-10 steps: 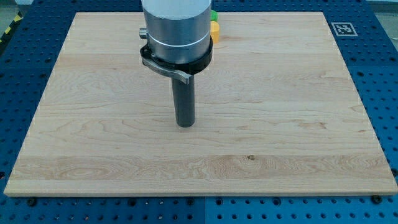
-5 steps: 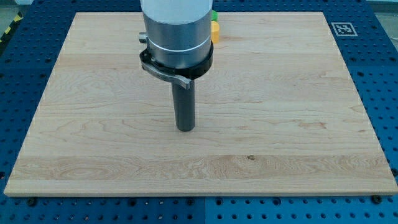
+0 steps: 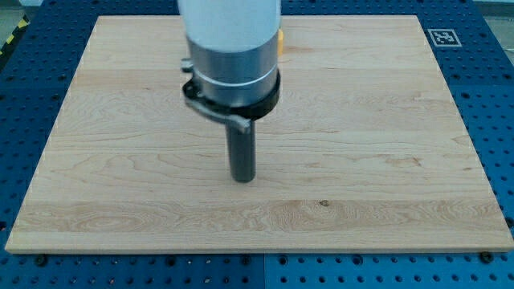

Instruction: Point your arm at the blue cube

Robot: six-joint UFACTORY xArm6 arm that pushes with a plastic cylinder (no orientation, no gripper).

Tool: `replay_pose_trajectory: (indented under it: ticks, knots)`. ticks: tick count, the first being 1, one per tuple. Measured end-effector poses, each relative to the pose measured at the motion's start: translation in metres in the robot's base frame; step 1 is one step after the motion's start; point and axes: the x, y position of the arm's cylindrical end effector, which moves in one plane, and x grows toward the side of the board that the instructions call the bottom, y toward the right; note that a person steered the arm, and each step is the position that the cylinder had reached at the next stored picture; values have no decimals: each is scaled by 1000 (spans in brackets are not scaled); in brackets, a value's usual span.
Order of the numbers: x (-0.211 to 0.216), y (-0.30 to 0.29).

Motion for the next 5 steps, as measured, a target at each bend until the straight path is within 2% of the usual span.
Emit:
replay_pose_trajectory:
  ticks: [1, 2, 3, 4, 5]
  knots:
    - [-57, -5]
    - [-90, -85]
    - [-142, -170]
    - [-221, -194]
    - [-288, -154]
